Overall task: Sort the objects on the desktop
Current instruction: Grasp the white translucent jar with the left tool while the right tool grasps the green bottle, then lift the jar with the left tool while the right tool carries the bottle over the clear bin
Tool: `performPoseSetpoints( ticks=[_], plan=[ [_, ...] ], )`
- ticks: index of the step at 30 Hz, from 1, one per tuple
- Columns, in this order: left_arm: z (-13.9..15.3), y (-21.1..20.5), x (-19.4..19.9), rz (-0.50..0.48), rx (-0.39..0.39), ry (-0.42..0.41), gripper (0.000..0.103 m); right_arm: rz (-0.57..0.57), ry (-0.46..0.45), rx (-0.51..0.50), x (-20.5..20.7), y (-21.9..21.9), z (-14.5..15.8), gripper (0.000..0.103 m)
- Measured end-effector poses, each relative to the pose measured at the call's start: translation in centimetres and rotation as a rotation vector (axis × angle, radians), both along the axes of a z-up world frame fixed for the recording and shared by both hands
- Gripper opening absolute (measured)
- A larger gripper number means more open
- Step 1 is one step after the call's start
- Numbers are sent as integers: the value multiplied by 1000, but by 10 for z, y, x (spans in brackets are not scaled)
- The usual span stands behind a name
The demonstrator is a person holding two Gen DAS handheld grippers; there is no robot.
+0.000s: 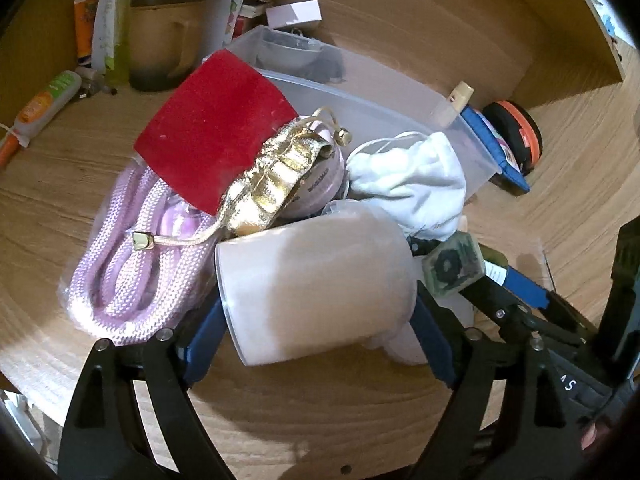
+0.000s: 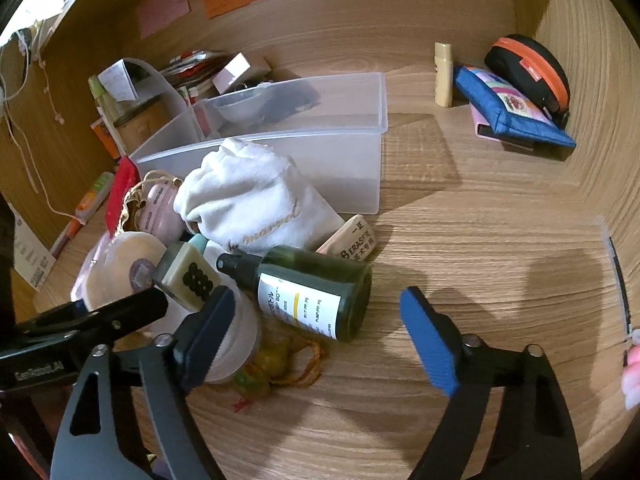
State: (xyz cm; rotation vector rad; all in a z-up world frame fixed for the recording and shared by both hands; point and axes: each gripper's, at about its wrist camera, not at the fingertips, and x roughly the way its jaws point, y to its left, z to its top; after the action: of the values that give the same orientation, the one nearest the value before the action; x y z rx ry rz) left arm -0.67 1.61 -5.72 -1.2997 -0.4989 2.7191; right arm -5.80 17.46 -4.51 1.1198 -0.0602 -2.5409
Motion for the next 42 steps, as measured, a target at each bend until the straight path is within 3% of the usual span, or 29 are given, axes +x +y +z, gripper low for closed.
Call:
performPoseSetpoints(
  ticks=[6,22,27,31,42],
  plan=[
    [1,-5,2,25,18,13,77,-14,-14,-23,-5,2,1,55],
    [13,5,15,15,-102,57,69,-69,67,-23,2,20,20,54],
    [17,-4,22,37,-84,69,68,-72,81,-29,5,24,24,54],
    [26,0,26,42,-148,103,66,-63,78,-44,4,23,25,54],
    [44,-2,25,34,-140,145,66,-43,120,-68,8,18,42,54]
  ],
)
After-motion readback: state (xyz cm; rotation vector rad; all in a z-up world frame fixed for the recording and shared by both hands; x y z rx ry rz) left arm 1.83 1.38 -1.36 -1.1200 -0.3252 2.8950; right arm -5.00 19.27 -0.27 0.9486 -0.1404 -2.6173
